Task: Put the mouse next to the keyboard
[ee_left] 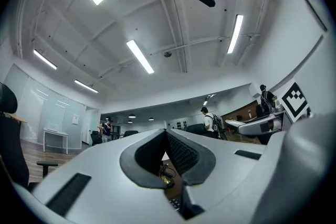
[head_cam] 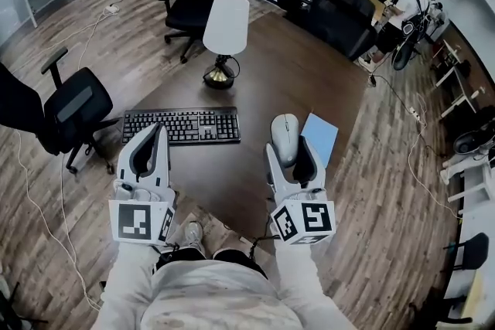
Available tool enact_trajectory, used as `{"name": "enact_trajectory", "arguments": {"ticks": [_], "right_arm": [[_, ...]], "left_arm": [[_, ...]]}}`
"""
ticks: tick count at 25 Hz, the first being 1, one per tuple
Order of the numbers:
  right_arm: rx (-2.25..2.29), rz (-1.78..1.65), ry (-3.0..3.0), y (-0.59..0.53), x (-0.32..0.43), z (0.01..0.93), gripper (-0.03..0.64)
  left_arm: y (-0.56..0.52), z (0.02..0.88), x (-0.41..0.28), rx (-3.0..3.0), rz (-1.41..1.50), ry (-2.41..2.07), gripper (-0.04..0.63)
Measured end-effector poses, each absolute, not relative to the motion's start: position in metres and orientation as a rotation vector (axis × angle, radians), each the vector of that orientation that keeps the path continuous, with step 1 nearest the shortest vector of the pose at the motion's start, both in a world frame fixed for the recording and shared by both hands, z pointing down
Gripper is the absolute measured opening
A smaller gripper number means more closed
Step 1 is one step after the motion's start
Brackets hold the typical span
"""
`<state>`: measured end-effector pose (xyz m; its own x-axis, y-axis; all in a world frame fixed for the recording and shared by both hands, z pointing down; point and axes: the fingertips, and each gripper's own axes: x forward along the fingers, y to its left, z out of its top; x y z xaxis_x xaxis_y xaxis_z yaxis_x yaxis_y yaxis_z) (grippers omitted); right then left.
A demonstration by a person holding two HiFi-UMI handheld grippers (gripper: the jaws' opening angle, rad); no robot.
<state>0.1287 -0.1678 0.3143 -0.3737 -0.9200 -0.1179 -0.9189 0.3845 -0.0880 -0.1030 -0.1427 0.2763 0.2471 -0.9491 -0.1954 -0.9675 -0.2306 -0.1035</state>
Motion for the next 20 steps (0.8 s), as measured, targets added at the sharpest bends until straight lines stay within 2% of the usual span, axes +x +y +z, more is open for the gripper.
{"name": "enact_trajectory", "arguments": {"ticks": [20], "right_arm": [[-1.855,-0.140,2.431,-0.280,0.108,0.357,0.307]], "left_arm": [[-0.273,0.311,-0.136,-2.469,0.097,1.706,0.005]]}}
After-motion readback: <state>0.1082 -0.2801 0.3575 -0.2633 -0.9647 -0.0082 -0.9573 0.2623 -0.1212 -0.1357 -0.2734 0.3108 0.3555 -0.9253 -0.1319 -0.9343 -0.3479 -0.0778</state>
